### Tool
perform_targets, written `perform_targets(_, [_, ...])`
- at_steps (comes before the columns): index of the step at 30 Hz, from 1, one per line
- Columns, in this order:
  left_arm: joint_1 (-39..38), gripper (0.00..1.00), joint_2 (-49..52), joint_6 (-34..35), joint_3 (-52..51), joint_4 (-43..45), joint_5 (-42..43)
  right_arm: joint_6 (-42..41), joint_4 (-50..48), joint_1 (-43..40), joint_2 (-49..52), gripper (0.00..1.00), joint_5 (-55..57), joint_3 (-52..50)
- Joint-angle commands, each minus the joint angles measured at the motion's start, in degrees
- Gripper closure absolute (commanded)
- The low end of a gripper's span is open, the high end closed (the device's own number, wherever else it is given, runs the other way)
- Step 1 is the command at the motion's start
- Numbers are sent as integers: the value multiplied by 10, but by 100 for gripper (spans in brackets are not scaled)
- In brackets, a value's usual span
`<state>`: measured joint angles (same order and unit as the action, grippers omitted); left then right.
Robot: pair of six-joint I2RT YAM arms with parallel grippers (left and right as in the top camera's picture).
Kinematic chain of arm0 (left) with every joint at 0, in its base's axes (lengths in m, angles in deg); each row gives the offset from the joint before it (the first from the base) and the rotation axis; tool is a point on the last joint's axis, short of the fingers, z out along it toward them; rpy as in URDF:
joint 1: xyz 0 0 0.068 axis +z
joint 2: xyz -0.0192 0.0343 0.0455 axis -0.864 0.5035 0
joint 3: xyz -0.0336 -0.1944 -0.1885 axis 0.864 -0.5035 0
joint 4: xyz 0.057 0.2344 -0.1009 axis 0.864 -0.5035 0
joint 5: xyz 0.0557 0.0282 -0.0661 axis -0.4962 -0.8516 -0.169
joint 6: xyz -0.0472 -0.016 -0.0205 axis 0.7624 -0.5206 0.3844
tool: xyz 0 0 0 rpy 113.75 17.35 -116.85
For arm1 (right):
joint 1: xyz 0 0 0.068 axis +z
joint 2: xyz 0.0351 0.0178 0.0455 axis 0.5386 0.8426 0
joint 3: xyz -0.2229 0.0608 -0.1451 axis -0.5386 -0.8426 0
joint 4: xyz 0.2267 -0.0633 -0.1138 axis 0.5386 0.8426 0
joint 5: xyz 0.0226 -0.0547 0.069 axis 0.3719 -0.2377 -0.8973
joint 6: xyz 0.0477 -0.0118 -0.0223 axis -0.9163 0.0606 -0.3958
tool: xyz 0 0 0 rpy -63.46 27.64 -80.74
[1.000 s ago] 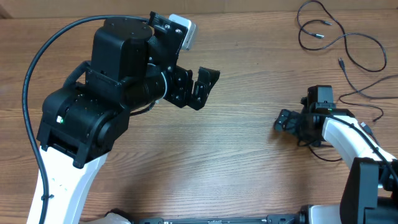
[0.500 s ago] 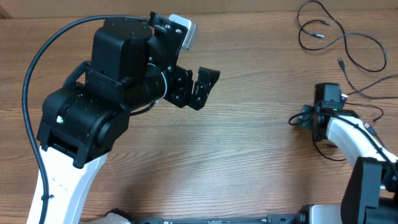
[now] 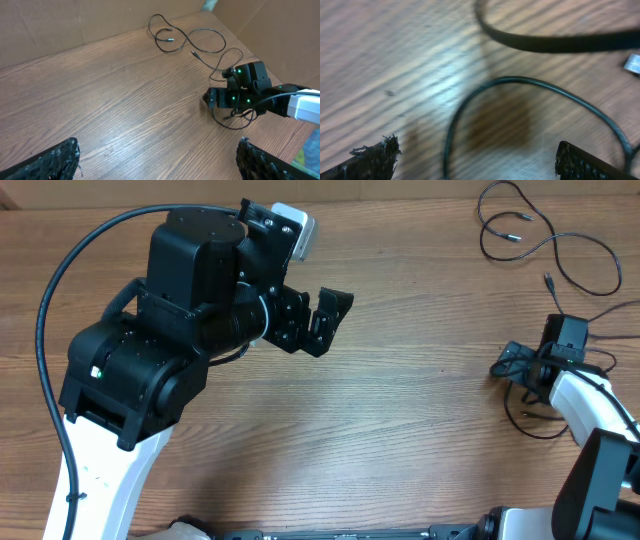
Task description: Untangle cables
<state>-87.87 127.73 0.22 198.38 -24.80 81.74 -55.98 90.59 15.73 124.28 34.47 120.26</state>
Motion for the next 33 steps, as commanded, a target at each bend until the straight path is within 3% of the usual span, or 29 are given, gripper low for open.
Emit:
perform_targets(1, [-1,0,-4,-8,-2,2,-3,54,-8,0,-4,0,-126,5])
perform_targets(7, [-1,0,-4,-8,-2,2,-3,78,0,13,-50,0,-235,21])
perform_targets(20, [-1,0,-4,-8,-2,2,-3,78,12,140,-271,0,-179,21])
perform_targets(33, [-1,1,-4,-8,-2,2,-3,78,14,149,-272,0,-179,21])
